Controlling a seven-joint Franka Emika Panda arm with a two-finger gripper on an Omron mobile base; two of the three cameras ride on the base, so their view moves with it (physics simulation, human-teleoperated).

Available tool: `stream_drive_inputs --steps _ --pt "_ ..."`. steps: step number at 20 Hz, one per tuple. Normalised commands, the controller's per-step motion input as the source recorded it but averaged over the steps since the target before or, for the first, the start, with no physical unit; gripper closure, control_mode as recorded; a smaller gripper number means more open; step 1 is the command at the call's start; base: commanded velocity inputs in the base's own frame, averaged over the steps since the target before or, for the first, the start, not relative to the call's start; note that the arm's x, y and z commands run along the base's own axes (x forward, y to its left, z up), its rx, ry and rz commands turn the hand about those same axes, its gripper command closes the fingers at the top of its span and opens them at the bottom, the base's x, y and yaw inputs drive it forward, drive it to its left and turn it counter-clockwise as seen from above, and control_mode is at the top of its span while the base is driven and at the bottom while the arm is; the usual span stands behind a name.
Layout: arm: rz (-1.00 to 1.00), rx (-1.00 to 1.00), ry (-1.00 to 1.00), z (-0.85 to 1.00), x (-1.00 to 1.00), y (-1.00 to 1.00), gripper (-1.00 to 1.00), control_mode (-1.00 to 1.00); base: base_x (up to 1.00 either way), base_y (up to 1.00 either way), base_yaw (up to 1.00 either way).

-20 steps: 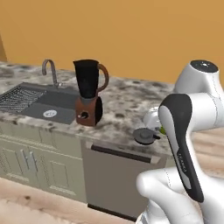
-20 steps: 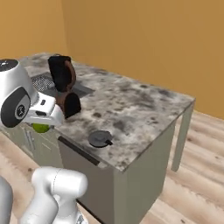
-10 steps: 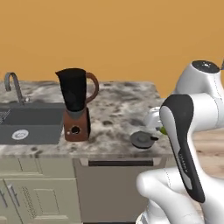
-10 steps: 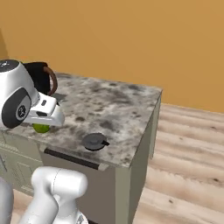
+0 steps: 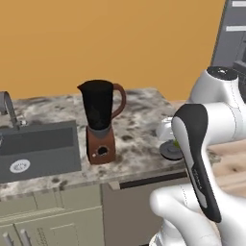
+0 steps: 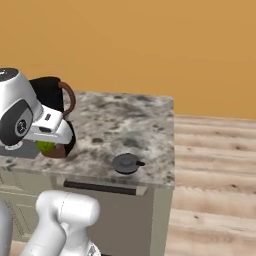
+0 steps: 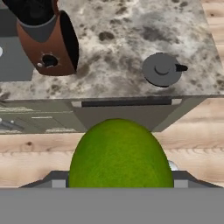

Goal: Grab the lime and garlic from the fridge, place them in the blender, close the lid, and turn on the blender to create a marinade.

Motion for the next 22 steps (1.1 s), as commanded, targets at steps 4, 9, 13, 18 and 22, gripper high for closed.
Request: stream_drive_inputs --steps 4,9,13,18,22 --pt "0.00 0.00 0.00 0.00 0.00 0.00 1.00 1.00 0.32 0.01 -0.25" --pt "0.00 0.00 0.00 0.00 0.00 0.00 1.00 1.00 0.39 0.12 -0.08" --pt "0.00 0.00 0.00 0.00 0.00 0.00 1.00 1.00 0.43 0.10 0.00" --pt "0.00 0.00 0.00 0.00 0.00 0.00 1.00 1.00 0.45 0.16 0.00" --pt "0.00 0.00 0.00 0.00 0.00 0.00 1.00 1.00 0.02 0.18 0.11"
